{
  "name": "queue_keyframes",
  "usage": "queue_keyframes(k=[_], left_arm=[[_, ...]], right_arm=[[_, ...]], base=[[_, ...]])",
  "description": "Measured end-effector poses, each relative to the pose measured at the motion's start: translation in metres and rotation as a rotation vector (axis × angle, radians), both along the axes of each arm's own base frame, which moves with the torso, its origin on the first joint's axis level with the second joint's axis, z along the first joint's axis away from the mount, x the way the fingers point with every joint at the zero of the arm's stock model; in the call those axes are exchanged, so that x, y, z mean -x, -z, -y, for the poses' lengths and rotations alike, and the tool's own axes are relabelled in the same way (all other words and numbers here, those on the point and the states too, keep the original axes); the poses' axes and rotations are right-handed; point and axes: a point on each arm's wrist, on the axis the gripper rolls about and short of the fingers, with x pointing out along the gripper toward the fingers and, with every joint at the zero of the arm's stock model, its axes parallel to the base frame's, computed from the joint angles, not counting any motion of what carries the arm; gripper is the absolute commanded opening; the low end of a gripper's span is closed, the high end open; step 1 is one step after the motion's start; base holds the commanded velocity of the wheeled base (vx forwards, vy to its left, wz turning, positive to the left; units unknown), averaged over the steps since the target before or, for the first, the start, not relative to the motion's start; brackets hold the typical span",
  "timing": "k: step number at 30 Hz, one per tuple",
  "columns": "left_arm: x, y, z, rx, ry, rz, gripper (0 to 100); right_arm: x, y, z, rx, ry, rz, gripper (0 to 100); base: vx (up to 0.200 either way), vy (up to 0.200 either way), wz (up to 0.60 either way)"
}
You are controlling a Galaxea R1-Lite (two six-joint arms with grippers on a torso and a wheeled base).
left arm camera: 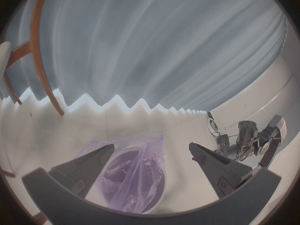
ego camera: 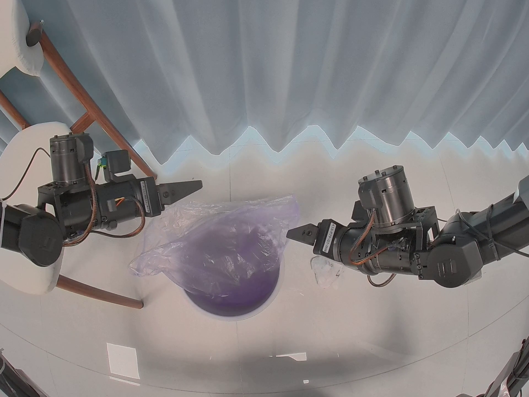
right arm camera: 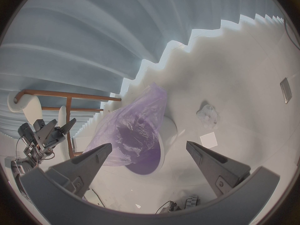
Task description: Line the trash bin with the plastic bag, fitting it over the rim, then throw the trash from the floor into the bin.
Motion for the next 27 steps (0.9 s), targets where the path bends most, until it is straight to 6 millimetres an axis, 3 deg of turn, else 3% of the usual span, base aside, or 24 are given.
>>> queue_keyframes(k=[16, 27], left_arm=[[-0.019, 0.014, 0.023, -0.091, 0.083, 0.017, 100], [-0.021, 0.032, 0.036, -0.114, 0.124, -0.061, 100]], right_arm=[[0.006, 0.001, -0.001, -0.004, -0.011, 0.012, 100], [0.01, 0.001, -0.006, 0.0, -0.022, 0.015, 100]], base=[[0.0, 0.0, 0.0], [0.0, 0.0, 0.0]])
